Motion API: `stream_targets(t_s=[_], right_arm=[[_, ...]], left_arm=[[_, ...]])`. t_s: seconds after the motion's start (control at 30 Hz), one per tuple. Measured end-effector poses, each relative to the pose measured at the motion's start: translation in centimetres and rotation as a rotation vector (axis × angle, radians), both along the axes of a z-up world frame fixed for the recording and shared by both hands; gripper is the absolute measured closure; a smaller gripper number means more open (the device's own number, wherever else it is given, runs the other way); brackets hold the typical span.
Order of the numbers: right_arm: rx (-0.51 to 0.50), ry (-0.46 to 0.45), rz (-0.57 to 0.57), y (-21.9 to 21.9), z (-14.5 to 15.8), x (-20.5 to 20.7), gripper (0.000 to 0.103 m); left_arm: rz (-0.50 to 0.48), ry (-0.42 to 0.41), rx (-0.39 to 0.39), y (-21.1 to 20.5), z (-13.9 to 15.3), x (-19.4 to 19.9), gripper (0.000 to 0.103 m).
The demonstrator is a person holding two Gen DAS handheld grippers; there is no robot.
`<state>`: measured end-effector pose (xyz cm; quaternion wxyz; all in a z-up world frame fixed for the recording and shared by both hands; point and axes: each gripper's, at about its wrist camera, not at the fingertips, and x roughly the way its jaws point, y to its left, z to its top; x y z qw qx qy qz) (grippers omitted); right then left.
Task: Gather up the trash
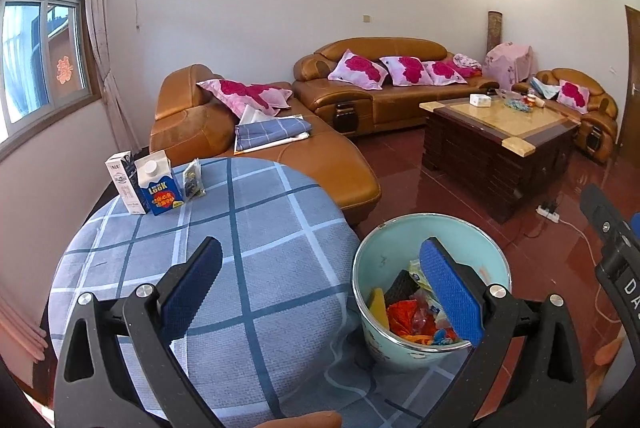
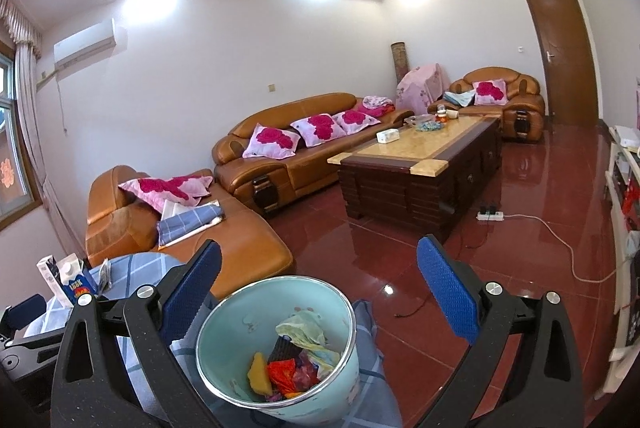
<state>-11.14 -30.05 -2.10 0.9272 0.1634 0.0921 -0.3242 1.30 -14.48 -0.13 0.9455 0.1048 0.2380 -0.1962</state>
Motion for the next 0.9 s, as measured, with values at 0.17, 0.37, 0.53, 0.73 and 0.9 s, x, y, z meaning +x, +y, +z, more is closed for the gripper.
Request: stream_targets(t_s=[0.17, 0.37, 0.53, 0.73, 0.9], right_arm=[[0.007, -0.002, -0.002, -0.21, -0.06, -0.05, 0.007], [0.017, -0.012, -0.011, -0.65, 0.14, -0.23, 0.007], [0.015, -0.014, -0.013, -0.61, 0.20, -0.28, 0.007], [0.014, -0.016, -0.015, -0.58, 0.17, -0.38, 0.007], [0.012, -0.021, -0.017, -0.46, 0.11, -0.50, 0.007]], left_arm=[[0.001, -0.009, 0.003, -0.20, 0.00, -0.24, 0.006], [-0.011, -0.023, 0.018, -0.37, -0.06, -0.58, 0.006], [-0.004, -0.026, 0.019, -0.47, 0.09, -0.57, 0.006], [-0.004, -0.026, 0.013, -0.49, 0.19, -0.57, 0.006], [0.003, -0.036, 0.022, -0.66, 0.25, -0.61, 0.006]])
